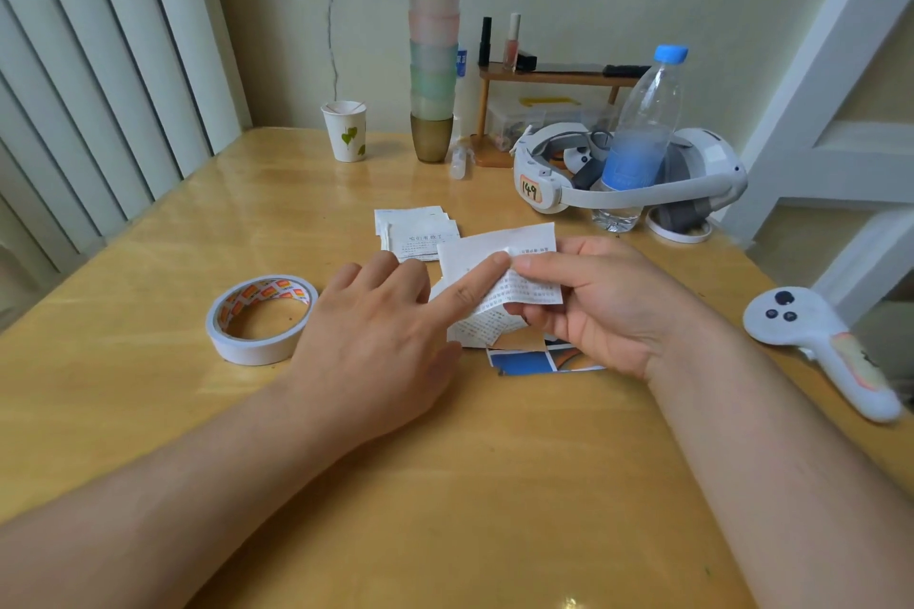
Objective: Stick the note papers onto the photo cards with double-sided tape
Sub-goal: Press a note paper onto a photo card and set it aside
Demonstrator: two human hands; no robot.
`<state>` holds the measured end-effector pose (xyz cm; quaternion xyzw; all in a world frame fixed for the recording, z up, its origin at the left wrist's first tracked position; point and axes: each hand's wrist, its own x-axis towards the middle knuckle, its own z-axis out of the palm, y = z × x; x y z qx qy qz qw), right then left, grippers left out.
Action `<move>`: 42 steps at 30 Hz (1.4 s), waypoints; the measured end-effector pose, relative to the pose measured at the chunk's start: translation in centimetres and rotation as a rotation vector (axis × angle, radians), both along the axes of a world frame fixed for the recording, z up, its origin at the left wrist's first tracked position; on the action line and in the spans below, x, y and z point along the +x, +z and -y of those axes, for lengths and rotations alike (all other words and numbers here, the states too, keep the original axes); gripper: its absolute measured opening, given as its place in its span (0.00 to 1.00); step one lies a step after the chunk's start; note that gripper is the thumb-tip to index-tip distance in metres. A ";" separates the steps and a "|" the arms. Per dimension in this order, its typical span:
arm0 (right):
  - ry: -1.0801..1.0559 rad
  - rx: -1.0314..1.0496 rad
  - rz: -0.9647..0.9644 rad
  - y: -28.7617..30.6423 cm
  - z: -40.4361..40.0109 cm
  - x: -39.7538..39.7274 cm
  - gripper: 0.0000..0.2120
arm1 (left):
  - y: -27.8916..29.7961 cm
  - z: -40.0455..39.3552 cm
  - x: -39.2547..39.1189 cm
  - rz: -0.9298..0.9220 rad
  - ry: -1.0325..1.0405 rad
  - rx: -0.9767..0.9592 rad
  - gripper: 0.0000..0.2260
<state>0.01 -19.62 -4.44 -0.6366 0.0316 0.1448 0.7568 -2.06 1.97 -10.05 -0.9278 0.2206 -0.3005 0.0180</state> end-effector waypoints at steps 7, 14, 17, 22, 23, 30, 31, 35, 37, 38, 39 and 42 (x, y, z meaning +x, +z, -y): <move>0.025 0.004 -0.100 0.2 0.3 0.0 0.09 | 0.3 -0.4 0.2 0.004 0.000 -0.003 0.34; -0.030 -0.138 -0.042 0.0 -0.3 -0.1 0.07 | 0.3 -0.5 0.2 0.027 -0.005 0.018 0.32; -0.030 -0.162 -0.042 -0.1 -0.4 -0.1 0.09 | 0.3 -0.4 0.2 0.033 -0.002 0.028 0.33; -0.042 -0.121 -0.026 0.0 -0.4 -0.1 0.06 | -0.2 -0.1 -0.2 -0.037 -0.013 -0.033 0.38; -0.034 -0.112 -0.022 -0.1 -0.4 -0.1 0.06 | -0.2 -0.1 -0.3 -0.058 -0.021 -0.051 0.38; -0.010 0.067 0.001 -0.3 -0.8 0.0 0.08 | -0.3 -0.4 -0.5 -0.173 -0.092 -0.153 0.38; -0.013 0.093 0.004 -0.3 -0.9 -0.1 0.06 | -0.4 -0.4 -0.5 -0.198 -0.108 -0.170 0.38; 0.009 0.215 0.015 0.0 -1.1 -0.4 0.04 | -0.7 -0.2 -0.4 -0.281 -0.202 -0.268 0.40; 0.041 0.265 0.027 0.1 -1.3 -0.7 0.05 | -0.9 0.0 -0.4 -0.295 -0.249 -0.317 0.42; 0.055 0.284 0.033 0.2 -1.4 -0.8 0.05 | -0.9 0.1 -0.5 -0.296 -0.268 -0.339 0.42; 0.067 0.302 0.040 0.3 -1.5 -1.0 0.05 | -0.9 0.2 -0.5 -0.301 -0.284 -0.359 0.43; 0.092 0.337 0.056 0.5 -1.8 -1.3 0.05 | -0.8 0.4 -0.7 -0.319 -0.323 -0.394 0.44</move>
